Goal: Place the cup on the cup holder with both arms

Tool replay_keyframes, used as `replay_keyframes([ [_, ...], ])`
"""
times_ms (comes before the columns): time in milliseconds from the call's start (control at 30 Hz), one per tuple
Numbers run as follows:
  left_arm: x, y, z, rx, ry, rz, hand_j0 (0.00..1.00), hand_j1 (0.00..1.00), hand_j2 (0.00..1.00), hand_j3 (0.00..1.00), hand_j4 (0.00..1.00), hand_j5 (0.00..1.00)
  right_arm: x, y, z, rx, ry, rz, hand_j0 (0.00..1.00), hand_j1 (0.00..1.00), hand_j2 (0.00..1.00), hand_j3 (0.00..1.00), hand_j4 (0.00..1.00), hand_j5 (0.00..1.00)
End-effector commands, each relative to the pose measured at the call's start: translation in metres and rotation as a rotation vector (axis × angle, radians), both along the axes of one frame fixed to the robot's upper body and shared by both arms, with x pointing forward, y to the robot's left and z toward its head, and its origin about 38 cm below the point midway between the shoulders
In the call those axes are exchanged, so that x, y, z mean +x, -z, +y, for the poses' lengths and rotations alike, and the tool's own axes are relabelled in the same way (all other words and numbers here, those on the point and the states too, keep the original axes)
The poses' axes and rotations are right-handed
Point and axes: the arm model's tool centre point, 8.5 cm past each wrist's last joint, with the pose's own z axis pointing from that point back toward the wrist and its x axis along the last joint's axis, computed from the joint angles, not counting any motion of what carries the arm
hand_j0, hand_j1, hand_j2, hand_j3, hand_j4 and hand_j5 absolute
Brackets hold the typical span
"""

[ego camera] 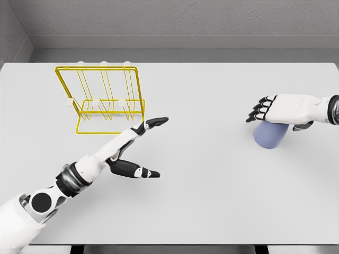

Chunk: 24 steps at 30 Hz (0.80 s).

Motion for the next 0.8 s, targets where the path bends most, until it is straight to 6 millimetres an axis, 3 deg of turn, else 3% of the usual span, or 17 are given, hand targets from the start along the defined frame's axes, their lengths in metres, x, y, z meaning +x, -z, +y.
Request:
replay_keyframes([
  [0,0.004,0.011,0.004,0.033,-0.023,0.064,1.0,1.0,1.0,1.0,1.0,1.0,0.0,0.0,-0.001,0.0,0.003,0.002,0.95,0.95,0.95,0.95,0.95,0.95],
  [33,0.005,0.013,0.004,0.05,-0.027,0.083,1.0,1.0,1.0,1.0,1.0,1.0,-0.001,0.001,-0.001,0.001,0.003,0.004,0.88,0.88,0.88,0.88,0.88,0.88],
  [167,0.004,0.022,0.003,0.045,-0.01,0.158,1.0,1.0,1.0,1.0,1.0,1.0,-0.001,0.001,-0.001,0.0,0.002,0.005,0.83,0.83,0.83,0.83,0.83,0.83],
  [567,0.01,0.035,-0.001,-0.007,-0.06,0.375,1.0,1.0,1.0,1.0,1.0,1.0,-0.003,0.011,-0.003,-0.055,-0.004,0.013,0.79,0.79,0.79,0.79,0.79,0.79],
  [633,0.009,0.037,-0.004,-0.013,-0.06,0.387,1.0,1.0,1.0,1.0,1.0,1.0,-0.003,0.011,-0.003,-0.057,-0.004,0.012,0.75,0.75,0.75,0.75,0.75,0.75],
  [667,0.008,0.038,-0.004,-0.014,-0.059,0.394,1.0,1.0,1.0,1.0,1.0,1.0,-0.003,0.011,-0.002,-0.055,-0.005,0.013,0.64,0.64,0.64,0.64,0.64,0.64],
  [767,0.008,0.044,-0.007,-0.032,-0.068,0.474,1.0,1.0,1.0,1.0,1.0,1.0,-0.003,0.01,-0.001,-0.049,-0.005,0.012,0.63,0.63,0.63,0.63,0.63,0.63],
])
